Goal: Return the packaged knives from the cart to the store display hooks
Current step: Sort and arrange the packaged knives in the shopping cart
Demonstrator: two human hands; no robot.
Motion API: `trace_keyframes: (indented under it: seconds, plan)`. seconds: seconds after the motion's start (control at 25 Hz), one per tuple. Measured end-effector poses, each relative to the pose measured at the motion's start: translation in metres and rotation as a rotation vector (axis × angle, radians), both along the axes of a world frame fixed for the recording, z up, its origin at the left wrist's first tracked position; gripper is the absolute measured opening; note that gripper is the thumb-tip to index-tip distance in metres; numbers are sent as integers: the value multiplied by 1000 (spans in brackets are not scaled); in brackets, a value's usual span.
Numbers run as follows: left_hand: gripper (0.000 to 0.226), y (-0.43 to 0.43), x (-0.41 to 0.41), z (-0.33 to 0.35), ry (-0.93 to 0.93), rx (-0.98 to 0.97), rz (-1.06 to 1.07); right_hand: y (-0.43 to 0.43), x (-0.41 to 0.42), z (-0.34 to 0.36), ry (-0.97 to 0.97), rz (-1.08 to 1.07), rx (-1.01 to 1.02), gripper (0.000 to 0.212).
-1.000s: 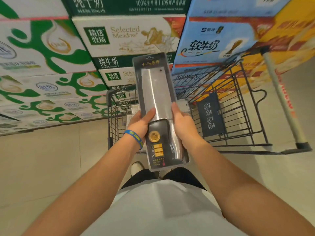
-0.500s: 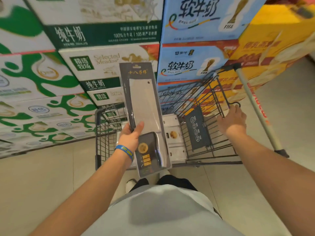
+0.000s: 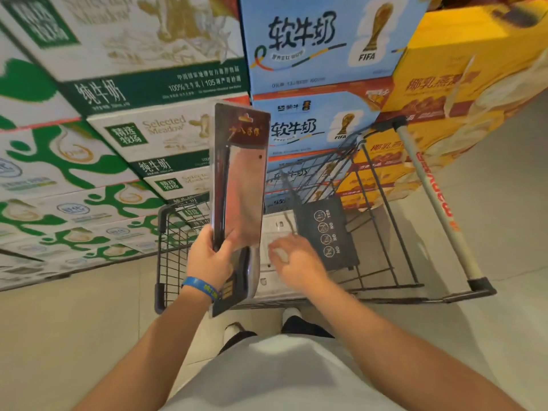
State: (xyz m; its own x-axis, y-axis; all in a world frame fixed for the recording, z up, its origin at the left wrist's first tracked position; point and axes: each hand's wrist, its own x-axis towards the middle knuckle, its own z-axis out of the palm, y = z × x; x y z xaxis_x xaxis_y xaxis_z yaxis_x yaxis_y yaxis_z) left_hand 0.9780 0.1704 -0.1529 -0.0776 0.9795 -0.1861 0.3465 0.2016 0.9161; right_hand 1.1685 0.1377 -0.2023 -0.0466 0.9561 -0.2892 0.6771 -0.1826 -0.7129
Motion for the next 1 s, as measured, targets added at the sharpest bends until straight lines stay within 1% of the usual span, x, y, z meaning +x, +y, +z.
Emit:
trace_keyframes:
  seconds: [0.04, 0.08, 0.2, 0.24, 0.28, 0.32, 0.36, 0.4, 0.44, 0.48, 0.52, 0.6, 0.64, 0.68, 0.72, 0.76, 0.8, 0.84, 0.88, 0.92, 1.0]
  plan:
    - [11, -2, -2, 2, 34, 13, 6, -7, -10, -6, 5, 20, 41, 29]
    - [10, -3, -4, 5, 44, 29, 14, -13, -16, -7, 15, -4, 44, 34]
    - [9, 3, 2, 14, 28, 101, 32, -9, -15, 4, -80, -142, 61, 61]
    - [15, 8, 6, 18, 36, 116, 42, -4, -14, 13, -38, -183, 74, 72]
    - [21, 13, 12, 23, 33, 132, 48, 3, -14, 24, 93, -224, 59, 81]
    - [27, 19, 18, 29, 7, 148, 46, 10, -13, 36, 274, -271, 19, 88]
    - [31, 26, 24, 35, -55, 151, 45, 17, -12, 47, 446, -321, -17, 92]
    - [34, 33, 31, 40, -146, 139, 40, 22, -7, 56, 589, -365, -48, 91]
    - [36, 40, 38, 43, -233, 124, 30, 26, 0, 65, 685, -391, -66, 83]
    - [37, 46, 47, 46, -292, 108, 12, 29, 10, 71, 735, -398, -58, 68]
    - [38, 52, 56, 47, -309, 101, -8, 31, 20, 75, 774, -401, -30, 52]
    - [43, 61, 75, 44, -273, 87, -49, 31, 43, 78, 824, -446, 26, 35]
    - [42, 63, 84, 40, -224, 57, -76, 29, 56, 77, 791, -503, 74, 30]
    - [36, 64, 92, 31, -168, 6, -109, 27, 68, 73, 696, -568, 140, 24]
    - [28, 62, 95, 19, -94, -44, -137, 22, 78, 67, 535, -633, 207, 21]
    - [21, 58, 96, 5, -7, -81, -158, 18, 86, 58, 338, -693, 257, 23]
    - [22, 53, 95, -8, 78, -113, -183, 14, 90, 49, 169, -747, 279, 27]
    - [28, 48, 93, -18, 143, -151, -217, 12, 91, 39, 86, -788, 248, 28]
    - [36, 43, 92, -25, 183, -203, -258, 9, 90, 28, 69, -810, 175, 28]
    - [43, 39, 90, -30, 187, -255, -300, 6, 87, 18, 46, -805, 88, 28]
    - [50, 34, 87, -34, 114, -327, -344, 1, 84, -4, -82, -726, -46, 29]
